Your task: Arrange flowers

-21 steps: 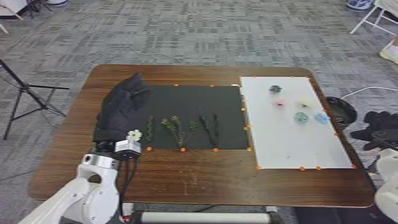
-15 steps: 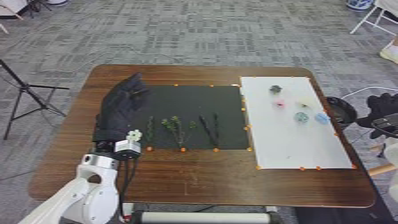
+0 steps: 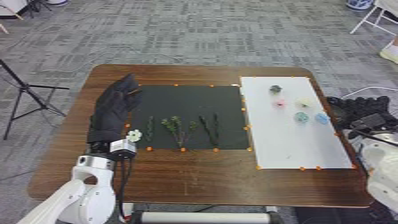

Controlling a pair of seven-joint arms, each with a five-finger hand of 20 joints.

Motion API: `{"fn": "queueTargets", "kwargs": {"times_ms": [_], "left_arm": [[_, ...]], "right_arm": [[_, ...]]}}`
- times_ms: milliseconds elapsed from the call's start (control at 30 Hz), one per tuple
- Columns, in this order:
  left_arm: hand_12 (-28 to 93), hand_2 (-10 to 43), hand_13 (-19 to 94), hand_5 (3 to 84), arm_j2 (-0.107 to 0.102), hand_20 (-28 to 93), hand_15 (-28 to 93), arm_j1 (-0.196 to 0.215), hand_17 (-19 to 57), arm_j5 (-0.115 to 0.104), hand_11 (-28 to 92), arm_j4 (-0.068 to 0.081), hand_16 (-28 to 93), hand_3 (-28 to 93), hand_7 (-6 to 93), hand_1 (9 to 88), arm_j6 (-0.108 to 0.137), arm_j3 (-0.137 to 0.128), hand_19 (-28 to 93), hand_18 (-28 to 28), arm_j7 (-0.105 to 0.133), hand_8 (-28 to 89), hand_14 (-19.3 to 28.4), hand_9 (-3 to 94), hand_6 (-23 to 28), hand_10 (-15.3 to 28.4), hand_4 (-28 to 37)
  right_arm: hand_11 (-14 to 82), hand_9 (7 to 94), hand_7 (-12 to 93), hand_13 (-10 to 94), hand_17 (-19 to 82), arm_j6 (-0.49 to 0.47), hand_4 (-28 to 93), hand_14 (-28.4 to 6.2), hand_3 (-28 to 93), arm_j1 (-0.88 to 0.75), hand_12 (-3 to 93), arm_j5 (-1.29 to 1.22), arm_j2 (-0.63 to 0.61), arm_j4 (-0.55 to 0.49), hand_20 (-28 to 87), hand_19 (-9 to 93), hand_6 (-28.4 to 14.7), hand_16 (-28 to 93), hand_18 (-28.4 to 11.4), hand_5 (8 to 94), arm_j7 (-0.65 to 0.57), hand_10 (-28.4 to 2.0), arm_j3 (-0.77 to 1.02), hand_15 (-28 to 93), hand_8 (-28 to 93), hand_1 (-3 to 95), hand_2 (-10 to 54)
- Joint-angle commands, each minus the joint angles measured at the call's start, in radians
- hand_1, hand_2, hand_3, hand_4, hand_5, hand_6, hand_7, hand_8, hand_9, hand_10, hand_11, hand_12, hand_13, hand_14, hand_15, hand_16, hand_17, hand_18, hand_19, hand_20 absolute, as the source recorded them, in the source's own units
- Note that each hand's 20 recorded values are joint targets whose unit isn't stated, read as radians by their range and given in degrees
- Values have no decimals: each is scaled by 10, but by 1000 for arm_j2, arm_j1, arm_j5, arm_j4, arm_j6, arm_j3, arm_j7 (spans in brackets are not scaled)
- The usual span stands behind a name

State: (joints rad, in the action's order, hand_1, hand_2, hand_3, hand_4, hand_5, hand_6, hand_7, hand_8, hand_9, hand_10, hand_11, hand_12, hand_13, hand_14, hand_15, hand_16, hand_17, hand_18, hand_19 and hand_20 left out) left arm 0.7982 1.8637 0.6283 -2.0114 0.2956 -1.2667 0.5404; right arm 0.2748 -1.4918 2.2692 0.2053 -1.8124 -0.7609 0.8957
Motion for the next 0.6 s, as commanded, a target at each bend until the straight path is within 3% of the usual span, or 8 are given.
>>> {"fn": "queueTargets", "kwargs": {"times_ms": [33, 333, 600], "left_arm": [[205, -35, 240, 318, 10, 177, 383, 11, -81, -6, 290, -6, 49, 698, 245, 293, 5, -4, 407, 200, 5, -104, 144, 266, 19, 121, -228], [205, -35, 241, 317, 8, 177, 384, 19, -81, -9, 292, -9, 49, 698, 245, 293, 6, -11, 407, 199, 14, -104, 144, 267, 19, 121, -229], [204, -35, 241, 317, 4, 177, 384, 28, -81, -12, 291, -12, 49, 699, 244, 293, 11, -15, 407, 199, 23, -104, 144, 267, 19, 121, -230]], "right_arm": [[442, 460, 311, 449, 214, 55, -283, -121, 766, 70, 313, 11, 3, -26, 469, 743, -44, 233, -190, 481, -1, -135, 50, 734, -122, 299, -95], [454, 465, 316, 457, 225, 37, -283, -120, 742, 94, 309, -41, 37, -40, 468, 757, -45, 243, -189, 484, 73, -135, 11, 735, -125, 319, -95], [378, 511, 308, 457, 220, 45, -283, -114, 734, 216, 260, -49, 76, -18, 470, 757, -38, 245, -190, 500, 84, -121, -122, 727, -125, 324, -95]]}}
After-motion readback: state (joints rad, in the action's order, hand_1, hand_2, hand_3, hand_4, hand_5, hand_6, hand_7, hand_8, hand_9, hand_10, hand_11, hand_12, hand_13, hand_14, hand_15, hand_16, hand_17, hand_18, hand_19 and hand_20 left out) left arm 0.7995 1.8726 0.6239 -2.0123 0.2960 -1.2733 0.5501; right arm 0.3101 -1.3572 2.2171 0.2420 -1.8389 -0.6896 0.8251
